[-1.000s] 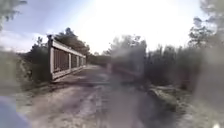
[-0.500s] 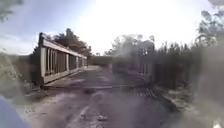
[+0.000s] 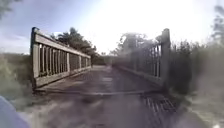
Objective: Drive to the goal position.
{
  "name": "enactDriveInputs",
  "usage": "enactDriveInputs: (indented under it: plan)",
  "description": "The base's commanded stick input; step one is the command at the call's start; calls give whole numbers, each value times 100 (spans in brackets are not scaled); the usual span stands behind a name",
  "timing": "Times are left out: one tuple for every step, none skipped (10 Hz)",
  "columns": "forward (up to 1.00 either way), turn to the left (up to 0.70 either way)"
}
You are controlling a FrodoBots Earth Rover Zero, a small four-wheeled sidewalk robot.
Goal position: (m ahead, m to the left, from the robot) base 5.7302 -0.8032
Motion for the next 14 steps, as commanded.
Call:
enactDriveInputs:
  plan:
    - [100, 0]
    - [100, 0]
    - [100, 0]
    - [100, 0]
    - [100, 19]
    - [100, 27]
    - [100, 10]
    - [100, 0]
    - [100, 0]
    - [100, 0]
    - [100, 0]
    - [100, 0]
    - [100, 7]
    - [100, 27]
